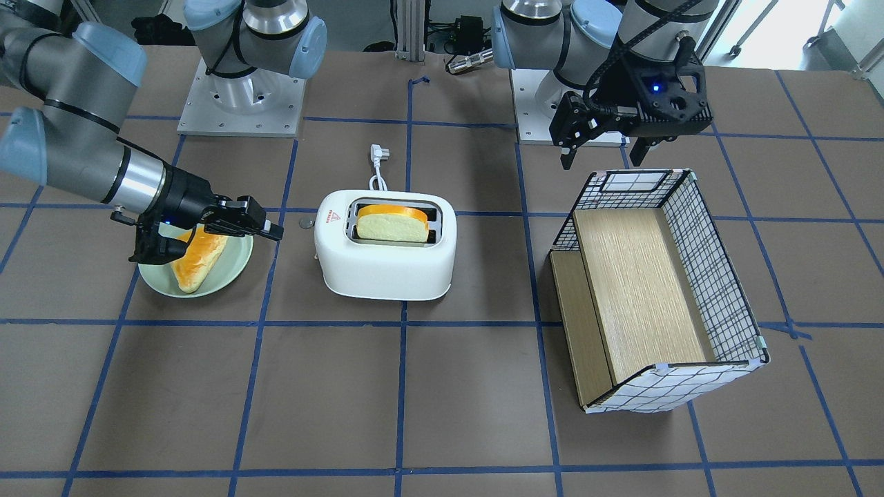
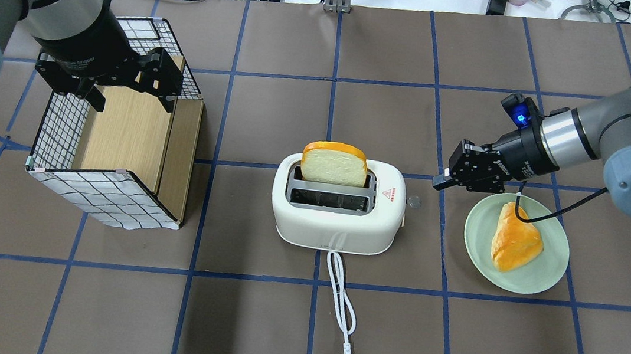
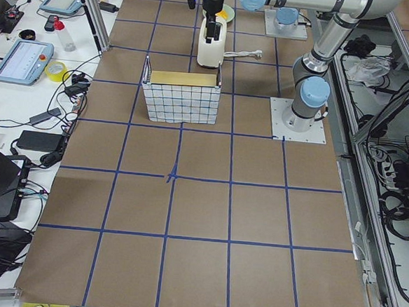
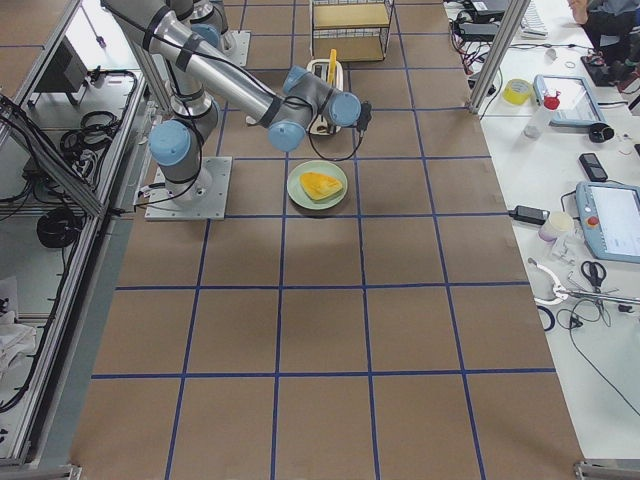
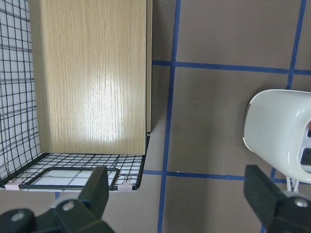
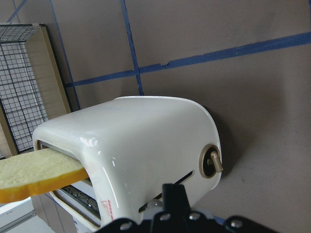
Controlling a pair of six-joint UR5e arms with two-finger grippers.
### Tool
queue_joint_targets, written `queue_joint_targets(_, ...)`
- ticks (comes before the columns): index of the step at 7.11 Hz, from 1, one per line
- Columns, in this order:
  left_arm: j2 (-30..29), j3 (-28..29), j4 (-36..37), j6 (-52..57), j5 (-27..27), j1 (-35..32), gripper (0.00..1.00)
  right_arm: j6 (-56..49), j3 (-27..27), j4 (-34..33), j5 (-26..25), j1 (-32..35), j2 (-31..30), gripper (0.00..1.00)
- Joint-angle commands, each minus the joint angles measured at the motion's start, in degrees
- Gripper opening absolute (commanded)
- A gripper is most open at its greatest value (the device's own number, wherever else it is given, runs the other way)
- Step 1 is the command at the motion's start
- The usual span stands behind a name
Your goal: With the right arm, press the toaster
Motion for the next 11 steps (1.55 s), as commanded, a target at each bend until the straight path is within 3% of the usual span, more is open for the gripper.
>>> queue_joint_targets(1,0.0,0.0,0.0,0.0,0.0,0.0,1.00,5.6,-15.7,11.4,-13.2,4.0,-2.0,0.00)
queue_joint_targets(3,0.0,0.0,0.0,0.0,-0.1,0.0,1.00,12.4,-29.0,18.1,-26.2,10.2,-1.1,0.00)
queue_joint_targets(6,0.0,0.0,0.0,0.0,-0.1,0.0,1.00,26.8,-31.7,18.0,-40.0,18.4,-1.6,0.00)
queue_joint_targets(9,0.0,0.0,0.0,0.0,0.0,0.0,1.00,28.1,-29.9,12.4,-40.2,19.9,-1.0,0.04)
queue_joint_targets(10,0.0,0.0,0.0,0.0,0.0,0.0,1.00,26.8,-29.9,9.2,-40.1,20.0,-1.1,0.47)
queue_joint_targets(11,0.0,0.0,0.0,0.0,0.0,0.0,1.00,26.2,-29.8,5.0,-40.0,20.0,-1.1,0.97)
